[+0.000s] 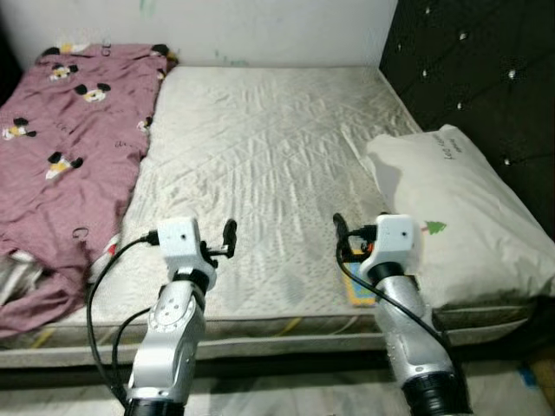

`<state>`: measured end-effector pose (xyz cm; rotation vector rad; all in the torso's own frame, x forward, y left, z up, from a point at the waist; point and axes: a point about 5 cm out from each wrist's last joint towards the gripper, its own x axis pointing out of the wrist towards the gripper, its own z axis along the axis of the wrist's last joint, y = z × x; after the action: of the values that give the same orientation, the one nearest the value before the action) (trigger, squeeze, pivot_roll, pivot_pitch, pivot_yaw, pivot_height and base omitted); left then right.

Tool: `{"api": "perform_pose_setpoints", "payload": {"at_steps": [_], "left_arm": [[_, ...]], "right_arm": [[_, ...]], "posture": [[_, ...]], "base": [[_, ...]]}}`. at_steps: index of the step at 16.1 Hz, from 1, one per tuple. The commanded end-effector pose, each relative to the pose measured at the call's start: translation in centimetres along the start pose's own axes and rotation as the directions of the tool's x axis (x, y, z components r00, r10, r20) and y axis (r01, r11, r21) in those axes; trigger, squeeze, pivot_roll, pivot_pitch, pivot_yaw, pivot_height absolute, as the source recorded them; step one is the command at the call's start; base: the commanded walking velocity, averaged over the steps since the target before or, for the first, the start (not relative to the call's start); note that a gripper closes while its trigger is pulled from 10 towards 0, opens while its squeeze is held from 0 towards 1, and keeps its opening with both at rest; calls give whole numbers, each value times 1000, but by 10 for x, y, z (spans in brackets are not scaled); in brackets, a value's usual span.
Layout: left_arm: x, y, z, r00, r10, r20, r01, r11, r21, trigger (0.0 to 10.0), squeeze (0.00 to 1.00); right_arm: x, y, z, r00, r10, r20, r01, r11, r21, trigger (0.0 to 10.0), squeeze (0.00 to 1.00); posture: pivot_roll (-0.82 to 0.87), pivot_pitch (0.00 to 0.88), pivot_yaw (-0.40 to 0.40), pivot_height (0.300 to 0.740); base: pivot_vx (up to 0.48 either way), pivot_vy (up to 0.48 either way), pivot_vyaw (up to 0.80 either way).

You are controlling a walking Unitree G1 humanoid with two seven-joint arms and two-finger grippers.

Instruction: Clean up the room

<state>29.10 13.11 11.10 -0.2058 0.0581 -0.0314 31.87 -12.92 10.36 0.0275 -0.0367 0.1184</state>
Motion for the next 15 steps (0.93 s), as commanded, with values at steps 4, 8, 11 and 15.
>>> {"api": "perform_pose_setpoints", "payload": {"at_steps": [4,8,11,15], "left_arm": [[-1,1,-2,1000,21,-4,-21,1000,-5,10000,0],[0,2,-1,1000,24,-2,-24,1000,-8,10000,0],[1,2,0,1000,21,0,-21,1000,-3,10000,0],[0,-1,-1,1000,16,-2,-16,1000,-6,10000,0]], "right_arm": [[2,3,1,1000,23,-2,-23,1000,-13,10000,0],[3,4,0,1000,29,-6,-29,999,-17,10000,0],[3,4,0,999,32,-7,-32,999,-18,10000,0],[3,4,-1,999,35,-10,-36,999,-20,10000,0]], "posture": [[-4,116,-15,740],[-1,108,-17,740],[-1,105,-16,740],[-2,105,-19,740]], "base": [[0,480,-141],[0,480,0],[0,480,0],[0,480,0]]}}
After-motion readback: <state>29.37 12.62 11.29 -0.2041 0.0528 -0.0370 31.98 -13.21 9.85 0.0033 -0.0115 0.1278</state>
